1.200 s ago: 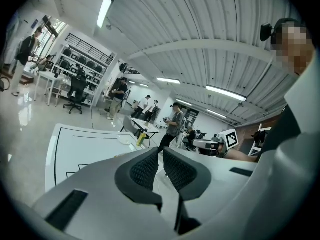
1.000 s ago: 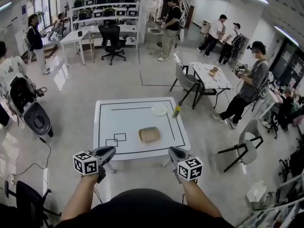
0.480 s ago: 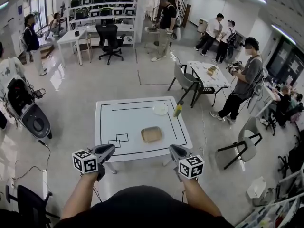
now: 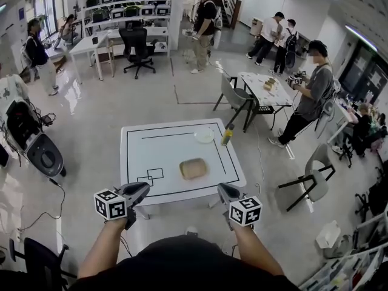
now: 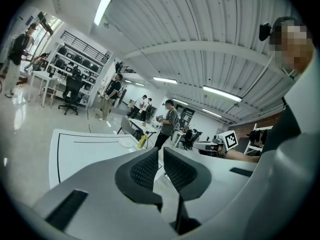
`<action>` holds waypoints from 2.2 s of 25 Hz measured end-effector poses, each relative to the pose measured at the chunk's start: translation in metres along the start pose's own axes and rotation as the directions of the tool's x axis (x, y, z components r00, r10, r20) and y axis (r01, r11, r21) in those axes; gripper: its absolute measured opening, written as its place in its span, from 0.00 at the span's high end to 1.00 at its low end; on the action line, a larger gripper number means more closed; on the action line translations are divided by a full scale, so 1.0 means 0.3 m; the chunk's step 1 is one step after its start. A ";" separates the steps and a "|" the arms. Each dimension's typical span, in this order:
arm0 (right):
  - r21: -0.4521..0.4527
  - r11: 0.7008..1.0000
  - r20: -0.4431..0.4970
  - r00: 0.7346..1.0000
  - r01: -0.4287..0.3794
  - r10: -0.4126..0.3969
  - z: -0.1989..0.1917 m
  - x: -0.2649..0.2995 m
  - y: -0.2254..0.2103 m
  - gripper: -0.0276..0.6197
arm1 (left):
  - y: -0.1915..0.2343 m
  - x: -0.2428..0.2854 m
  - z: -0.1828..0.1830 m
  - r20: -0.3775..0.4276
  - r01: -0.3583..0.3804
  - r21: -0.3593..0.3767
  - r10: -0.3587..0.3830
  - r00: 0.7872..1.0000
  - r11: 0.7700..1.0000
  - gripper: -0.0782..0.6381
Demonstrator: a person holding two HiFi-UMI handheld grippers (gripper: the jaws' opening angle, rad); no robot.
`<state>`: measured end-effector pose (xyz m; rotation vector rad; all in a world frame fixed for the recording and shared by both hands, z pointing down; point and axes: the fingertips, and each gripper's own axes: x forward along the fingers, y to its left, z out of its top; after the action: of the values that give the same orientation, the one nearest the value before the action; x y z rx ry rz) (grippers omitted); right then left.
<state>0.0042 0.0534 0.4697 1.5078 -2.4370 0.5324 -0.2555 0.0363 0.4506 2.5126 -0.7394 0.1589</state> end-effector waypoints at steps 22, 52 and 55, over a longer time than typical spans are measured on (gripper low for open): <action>0.001 0.999 -0.003 0.999 -0.035 0.035 0.192 0.339 -0.457 0.94 | 0.248 0.456 0.216 -0.025 -0.054 0.030 0.055 0.998 0.998 0.82; -0.026 0.990 -0.018 0.990 -0.141 0.140 0.366 0.676 -0.648 0.94 | 0.452 0.679 0.381 -0.005 -0.111 0.011 0.111 0.994 0.994 0.82; -0.027 0.989 -0.017 0.989 -0.145 0.145 0.375 0.681 -0.648 0.94 | 0.459 0.680 0.392 -0.001 -0.113 0.012 0.113 0.994 0.993 0.82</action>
<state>0.0869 -0.2387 0.4801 1.3177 -2.5448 0.5317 -0.1603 -0.2192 0.4606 2.4818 -0.8833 0.2058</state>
